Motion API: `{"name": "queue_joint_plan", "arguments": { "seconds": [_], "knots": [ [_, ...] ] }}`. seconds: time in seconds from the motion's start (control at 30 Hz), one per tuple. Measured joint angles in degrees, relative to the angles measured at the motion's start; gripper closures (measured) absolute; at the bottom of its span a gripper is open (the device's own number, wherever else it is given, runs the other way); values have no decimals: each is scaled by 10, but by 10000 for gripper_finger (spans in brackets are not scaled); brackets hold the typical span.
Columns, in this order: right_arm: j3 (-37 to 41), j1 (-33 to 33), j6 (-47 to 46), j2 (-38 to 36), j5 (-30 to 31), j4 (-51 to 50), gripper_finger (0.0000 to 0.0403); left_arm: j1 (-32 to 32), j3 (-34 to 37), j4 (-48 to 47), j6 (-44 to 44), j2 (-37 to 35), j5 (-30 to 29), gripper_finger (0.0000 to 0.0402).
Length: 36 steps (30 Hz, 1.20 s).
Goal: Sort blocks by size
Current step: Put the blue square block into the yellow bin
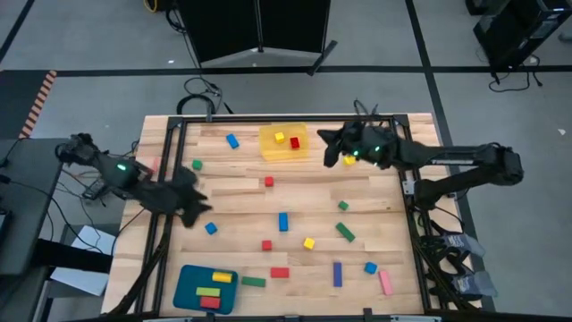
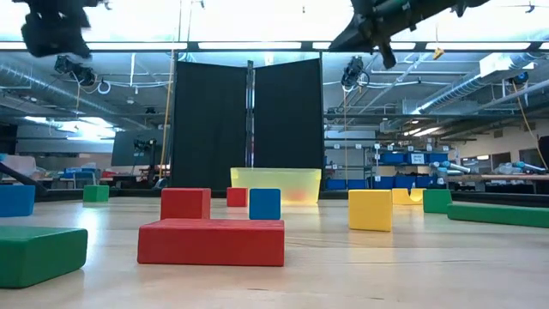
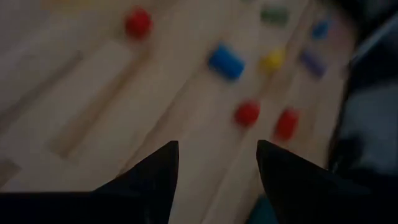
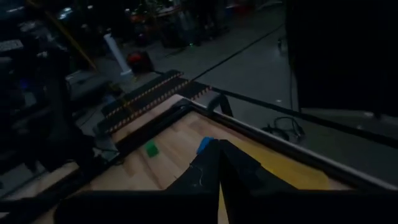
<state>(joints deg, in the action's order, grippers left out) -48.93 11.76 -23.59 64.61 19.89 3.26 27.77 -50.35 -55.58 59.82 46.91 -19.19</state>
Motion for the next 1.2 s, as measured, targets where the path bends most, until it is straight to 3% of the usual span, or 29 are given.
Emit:
{"name": "queue_joint_plan", "arguments": {
  "seconds": [0.17,0.43,0.63,0.8,1.0,1.2],
  "knots": [
    [-7,37,45,-40,-91,-21,395,-58,0,-1,-71,136,80,179],
    [-7,60,52,-111,-203,-25,368,-157,-3,8,41,288,241,160],
    [-7,78,53,-146,-228,-39,390,-162,-10,7,49,294,249,106],
    [-7,86,49,-147,-247,-41,394,-160,1,-22,4,297,238,69],
    [-7,85,36,-147,-248,-40,365,-161,52,-1,-25,298,252,70],
    [-7,85,36,-147,-244,-39,373,-159,70,43,-25,298,286,82]
  ]
}}
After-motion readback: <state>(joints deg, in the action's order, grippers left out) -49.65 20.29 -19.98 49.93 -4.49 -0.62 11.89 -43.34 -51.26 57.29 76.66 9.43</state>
